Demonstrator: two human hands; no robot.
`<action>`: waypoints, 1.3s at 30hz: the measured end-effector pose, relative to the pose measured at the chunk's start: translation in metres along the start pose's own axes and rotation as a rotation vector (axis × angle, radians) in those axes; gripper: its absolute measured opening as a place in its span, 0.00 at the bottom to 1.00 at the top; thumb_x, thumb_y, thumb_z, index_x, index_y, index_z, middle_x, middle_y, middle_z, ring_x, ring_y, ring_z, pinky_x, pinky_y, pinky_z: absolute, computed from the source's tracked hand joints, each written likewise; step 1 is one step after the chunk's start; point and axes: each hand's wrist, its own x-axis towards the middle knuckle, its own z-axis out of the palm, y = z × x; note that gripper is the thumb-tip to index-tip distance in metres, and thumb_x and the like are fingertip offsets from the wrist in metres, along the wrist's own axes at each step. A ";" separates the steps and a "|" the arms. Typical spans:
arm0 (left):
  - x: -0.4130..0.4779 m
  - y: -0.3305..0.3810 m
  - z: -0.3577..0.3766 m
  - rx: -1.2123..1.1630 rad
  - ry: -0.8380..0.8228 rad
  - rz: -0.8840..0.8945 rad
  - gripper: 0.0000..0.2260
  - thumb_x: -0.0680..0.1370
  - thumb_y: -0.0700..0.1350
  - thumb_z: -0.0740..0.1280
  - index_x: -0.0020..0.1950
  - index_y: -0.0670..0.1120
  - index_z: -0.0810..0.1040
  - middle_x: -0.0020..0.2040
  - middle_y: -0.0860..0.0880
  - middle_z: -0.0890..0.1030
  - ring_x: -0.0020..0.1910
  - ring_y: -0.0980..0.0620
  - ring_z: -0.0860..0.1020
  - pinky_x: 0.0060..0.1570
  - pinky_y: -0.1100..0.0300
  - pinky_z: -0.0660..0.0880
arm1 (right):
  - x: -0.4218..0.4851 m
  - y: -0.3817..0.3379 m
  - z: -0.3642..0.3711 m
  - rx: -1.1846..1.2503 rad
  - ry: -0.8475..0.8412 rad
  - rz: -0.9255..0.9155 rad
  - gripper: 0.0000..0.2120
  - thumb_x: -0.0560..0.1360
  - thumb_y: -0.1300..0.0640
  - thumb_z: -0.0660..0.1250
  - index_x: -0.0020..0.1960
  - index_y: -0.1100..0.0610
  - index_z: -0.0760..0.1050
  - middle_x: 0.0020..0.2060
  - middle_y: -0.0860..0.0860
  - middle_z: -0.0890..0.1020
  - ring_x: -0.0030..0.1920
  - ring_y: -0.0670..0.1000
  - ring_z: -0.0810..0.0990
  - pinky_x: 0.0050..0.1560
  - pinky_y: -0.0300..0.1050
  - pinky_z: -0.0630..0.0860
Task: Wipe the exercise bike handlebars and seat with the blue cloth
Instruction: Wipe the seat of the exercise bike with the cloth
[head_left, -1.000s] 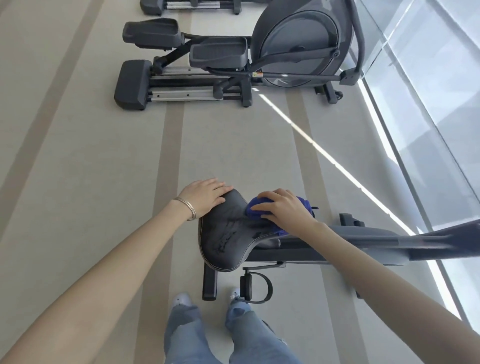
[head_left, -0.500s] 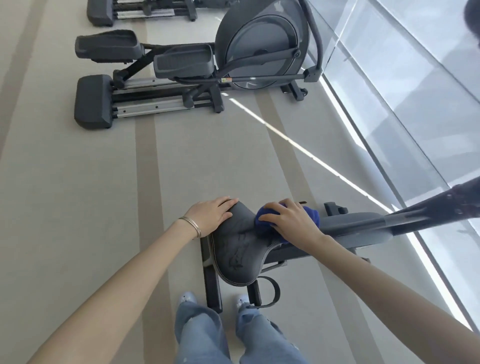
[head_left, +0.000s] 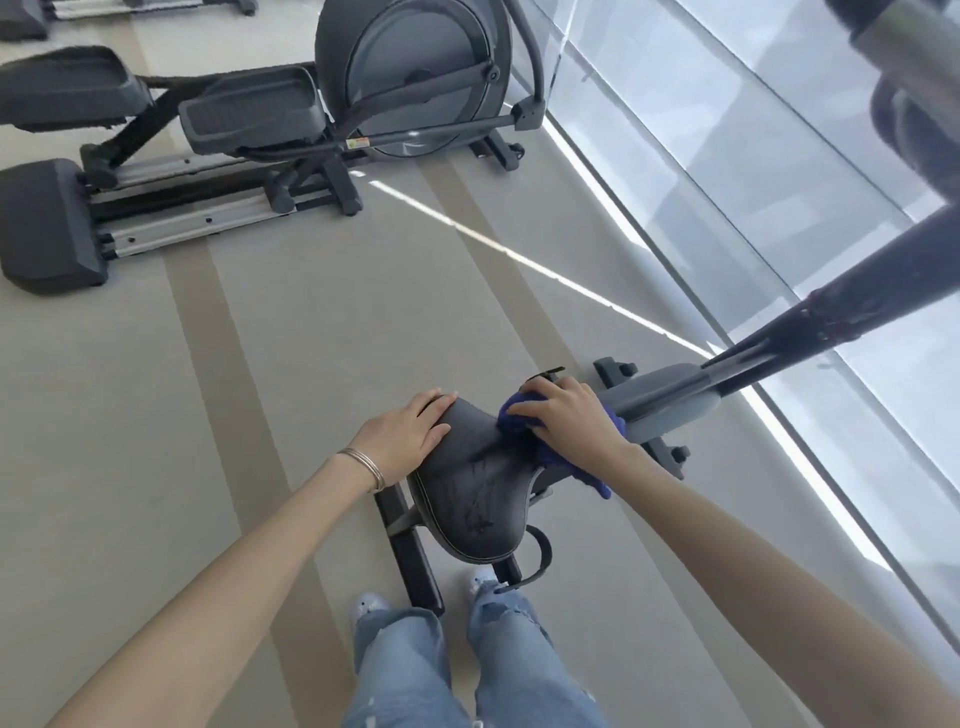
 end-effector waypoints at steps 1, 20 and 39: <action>0.000 0.000 0.000 0.001 -0.003 0.008 0.21 0.82 0.54 0.50 0.75 0.54 0.55 0.75 0.53 0.59 0.63 0.46 0.73 0.51 0.52 0.74 | 0.002 -0.004 0.001 -0.010 -0.006 0.036 0.16 0.78 0.55 0.59 0.64 0.44 0.70 0.67 0.49 0.68 0.59 0.57 0.69 0.58 0.52 0.68; 0.001 -0.002 0.003 0.042 0.002 0.060 0.21 0.81 0.52 0.51 0.75 0.51 0.56 0.73 0.50 0.62 0.55 0.40 0.77 0.48 0.48 0.75 | -0.027 -0.053 0.019 0.086 0.191 0.417 0.18 0.72 0.60 0.67 0.61 0.49 0.74 0.67 0.50 0.70 0.60 0.60 0.68 0.58 0.54 0.66; -0.002 0.002 -0.006 0.007 -0.092 -0.030 0.21 0.81 0.55 0.48 0.74 0.59 0.53 0.73 0.58 0.59 0.55 0.45 0.77 0.44 0.52 0.75 | -0.042 -0.040 0.027 0.073 0.238 0.439 0.22 0.65 0.62 0.73 0.58 0.52 0.77 0.61 0.55 0.76 0.55 0.64 0.73 0.50 0.56 0.71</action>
